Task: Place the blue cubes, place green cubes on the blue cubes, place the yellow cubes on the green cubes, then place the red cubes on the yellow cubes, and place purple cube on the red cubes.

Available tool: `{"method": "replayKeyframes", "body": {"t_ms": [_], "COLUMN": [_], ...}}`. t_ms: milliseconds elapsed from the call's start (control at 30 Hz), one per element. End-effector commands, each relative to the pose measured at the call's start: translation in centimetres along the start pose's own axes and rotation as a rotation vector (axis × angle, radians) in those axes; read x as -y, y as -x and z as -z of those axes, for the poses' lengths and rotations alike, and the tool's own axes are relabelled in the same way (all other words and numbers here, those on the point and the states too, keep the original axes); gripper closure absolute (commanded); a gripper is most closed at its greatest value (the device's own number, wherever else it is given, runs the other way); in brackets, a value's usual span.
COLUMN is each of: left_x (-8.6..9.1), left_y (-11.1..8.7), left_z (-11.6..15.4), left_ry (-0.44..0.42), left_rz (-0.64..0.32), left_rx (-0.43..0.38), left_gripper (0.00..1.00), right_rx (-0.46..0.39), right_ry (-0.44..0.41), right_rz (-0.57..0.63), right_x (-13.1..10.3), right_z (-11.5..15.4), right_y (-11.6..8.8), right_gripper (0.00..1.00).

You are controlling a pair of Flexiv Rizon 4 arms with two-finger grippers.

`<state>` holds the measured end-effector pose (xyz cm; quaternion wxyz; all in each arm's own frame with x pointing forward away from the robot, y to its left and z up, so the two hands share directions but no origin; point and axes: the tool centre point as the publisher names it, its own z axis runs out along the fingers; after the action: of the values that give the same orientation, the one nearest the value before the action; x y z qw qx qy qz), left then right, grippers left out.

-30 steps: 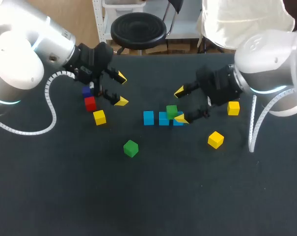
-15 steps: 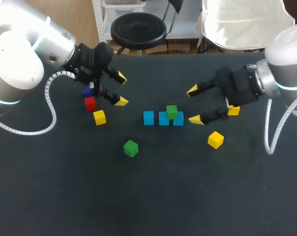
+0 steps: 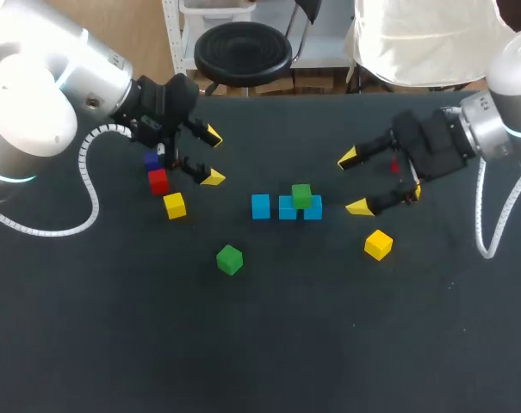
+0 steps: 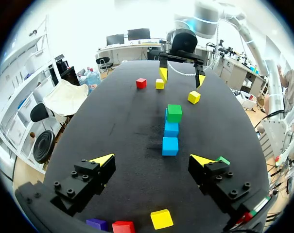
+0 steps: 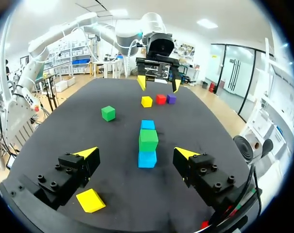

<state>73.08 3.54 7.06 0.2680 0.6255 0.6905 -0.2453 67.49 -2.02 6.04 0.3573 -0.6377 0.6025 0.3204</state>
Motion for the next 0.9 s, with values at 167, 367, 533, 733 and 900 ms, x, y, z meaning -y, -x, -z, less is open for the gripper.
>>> {"method": "replayKeyframes", "body": {"t_ms": [167,367,533,733,900], "left_x": [0.04,0.04,0.04,0.04,0.04], "left_y": [-0.01,-0.01,-0.01,-0.01,-0.01], "left_z": [0.02,0.02,0.02,0.02,0.02], "left_ry": [0.001,0.001,0.001,0.001,0.001], "left_rz": [0.000,0.000,0.000,0.000,0.000], "left_rx": [-0.001,-0.001,-0.001,-0.001,-0.001], "left_gripper": [0.00,0.00,0.00,0.00,0.00], "right_rx": [-0.002,0.008,0.012,-0.005,-0.002], "right_ry": [-0.002,0.021,0.026,0.029,0.042], "right_rz": [-0.001,0.010,0.022,0.033,0.025], "right_x": [-0.17,0.19,0.66,0.57,0.34], "right_z": [0.18,-0.34,-0.08,0.38,0.34], "right_y": [0.14,-0.25,-0.54,-0.27,0.01], "right_gripper": [0.00,0.00,0.00,0.00,0.00]}}
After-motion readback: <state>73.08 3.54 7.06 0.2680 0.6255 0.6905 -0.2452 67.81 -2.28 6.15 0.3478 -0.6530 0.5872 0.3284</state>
